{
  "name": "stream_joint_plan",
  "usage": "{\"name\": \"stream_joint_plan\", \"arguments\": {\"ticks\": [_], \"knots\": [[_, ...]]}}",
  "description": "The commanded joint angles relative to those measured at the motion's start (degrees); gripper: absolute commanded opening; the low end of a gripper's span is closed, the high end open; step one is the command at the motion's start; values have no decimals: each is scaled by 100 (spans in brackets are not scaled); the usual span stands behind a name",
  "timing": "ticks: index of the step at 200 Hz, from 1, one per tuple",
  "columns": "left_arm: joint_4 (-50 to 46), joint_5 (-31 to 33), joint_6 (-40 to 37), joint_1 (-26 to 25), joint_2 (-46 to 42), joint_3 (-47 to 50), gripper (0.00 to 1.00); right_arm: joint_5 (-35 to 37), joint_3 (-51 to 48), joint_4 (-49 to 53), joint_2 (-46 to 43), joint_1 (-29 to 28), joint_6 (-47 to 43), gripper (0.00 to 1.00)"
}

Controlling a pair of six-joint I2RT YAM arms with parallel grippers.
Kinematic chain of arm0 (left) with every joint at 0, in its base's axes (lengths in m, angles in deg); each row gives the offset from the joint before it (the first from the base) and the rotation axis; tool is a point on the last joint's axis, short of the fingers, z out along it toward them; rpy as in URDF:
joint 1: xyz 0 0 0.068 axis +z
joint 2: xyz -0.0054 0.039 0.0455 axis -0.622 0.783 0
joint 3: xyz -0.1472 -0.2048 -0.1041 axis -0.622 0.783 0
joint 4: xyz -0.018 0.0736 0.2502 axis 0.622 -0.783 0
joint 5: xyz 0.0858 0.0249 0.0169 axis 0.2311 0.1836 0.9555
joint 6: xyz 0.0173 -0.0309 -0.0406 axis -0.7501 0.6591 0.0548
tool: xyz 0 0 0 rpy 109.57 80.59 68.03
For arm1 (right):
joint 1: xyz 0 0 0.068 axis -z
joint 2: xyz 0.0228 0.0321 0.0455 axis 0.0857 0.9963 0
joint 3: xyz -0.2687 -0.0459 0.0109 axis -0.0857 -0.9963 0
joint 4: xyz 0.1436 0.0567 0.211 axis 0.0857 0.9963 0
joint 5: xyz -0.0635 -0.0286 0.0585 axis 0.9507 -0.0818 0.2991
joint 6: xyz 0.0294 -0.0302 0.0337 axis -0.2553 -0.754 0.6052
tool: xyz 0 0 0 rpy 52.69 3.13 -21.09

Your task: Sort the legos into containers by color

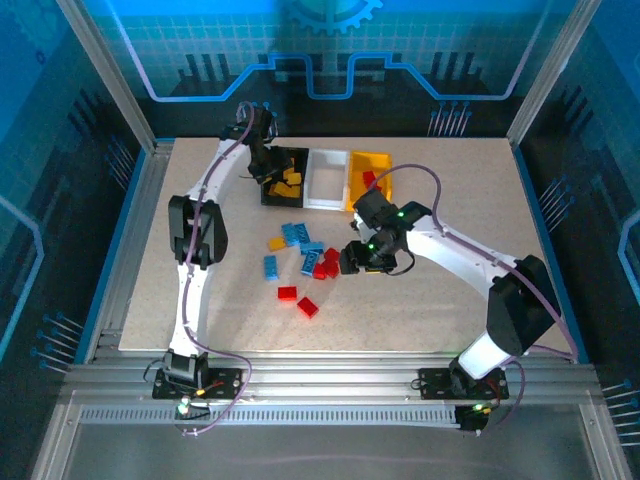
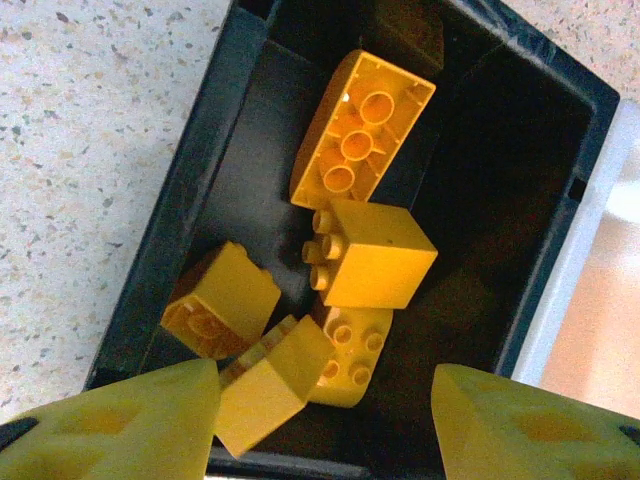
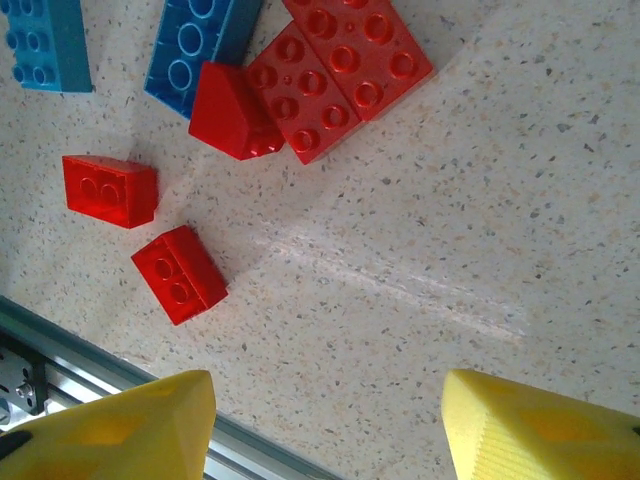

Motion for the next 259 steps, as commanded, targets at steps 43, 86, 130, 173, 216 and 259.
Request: {"name": "stream_joint_plan", "arguments": {"ticks": [43, 86, 130, 173, 216, 259], "knots": [[-252, -376, -395, -211, -1910, 1382, 69, -146, 500, 148, 859, 256, -388, 65], [181, -657, -238, -392, -3410, 3679, 75, -348, 947, -24, 1453, 244, -450, 65], [208, -671, -201, -441, -4630, 5301, 79, -66, 1687, 210, 2190, 250, -883, 65], [60, -622, -209, -428, -5071, 5704, 81, 335, 2124, 322, 2725, 260, -974, 64], [-26, -730, -134, -432, -5179, 5736, 82, 855, 2468, 509, 3135, 243, -811, 63], [-70, -757, -113, -432, -5205, 5667, 83, 1214, 2274, 591, 3110, 354, -712, 63]]}}
